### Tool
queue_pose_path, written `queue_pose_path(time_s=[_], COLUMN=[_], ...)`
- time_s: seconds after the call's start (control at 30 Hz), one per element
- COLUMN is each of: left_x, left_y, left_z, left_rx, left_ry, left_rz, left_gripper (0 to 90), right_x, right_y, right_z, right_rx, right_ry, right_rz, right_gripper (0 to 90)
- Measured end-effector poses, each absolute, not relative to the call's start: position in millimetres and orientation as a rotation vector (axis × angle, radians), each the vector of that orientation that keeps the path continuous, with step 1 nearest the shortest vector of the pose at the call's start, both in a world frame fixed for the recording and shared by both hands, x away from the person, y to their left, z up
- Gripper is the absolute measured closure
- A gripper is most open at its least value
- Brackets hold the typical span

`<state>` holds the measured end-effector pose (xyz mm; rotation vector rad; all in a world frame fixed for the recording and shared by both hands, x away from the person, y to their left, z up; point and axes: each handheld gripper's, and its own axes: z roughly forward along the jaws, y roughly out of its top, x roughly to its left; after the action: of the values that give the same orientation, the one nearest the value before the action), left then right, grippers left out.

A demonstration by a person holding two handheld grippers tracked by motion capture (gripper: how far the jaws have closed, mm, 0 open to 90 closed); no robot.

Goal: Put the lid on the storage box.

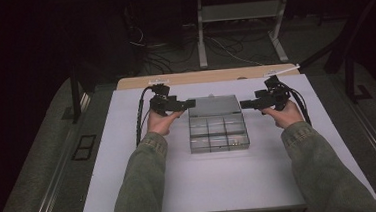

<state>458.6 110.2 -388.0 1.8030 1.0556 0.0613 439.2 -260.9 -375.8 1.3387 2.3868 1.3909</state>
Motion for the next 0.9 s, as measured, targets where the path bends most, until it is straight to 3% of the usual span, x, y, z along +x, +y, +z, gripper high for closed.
queue_pose_path(time_s=[0.9], left_x=[474], left_y=[111], left_z=[-428], left_rx=[1.815], left_ry=[1.159], left_rz=[-0.002], left_gripper=[2.8], right_x=[460], right_y=[-251], right_z=[-412], right_rx=[1.434], right_ry=[2.39], right_rz=[1.326], right_gripper=[0.6])
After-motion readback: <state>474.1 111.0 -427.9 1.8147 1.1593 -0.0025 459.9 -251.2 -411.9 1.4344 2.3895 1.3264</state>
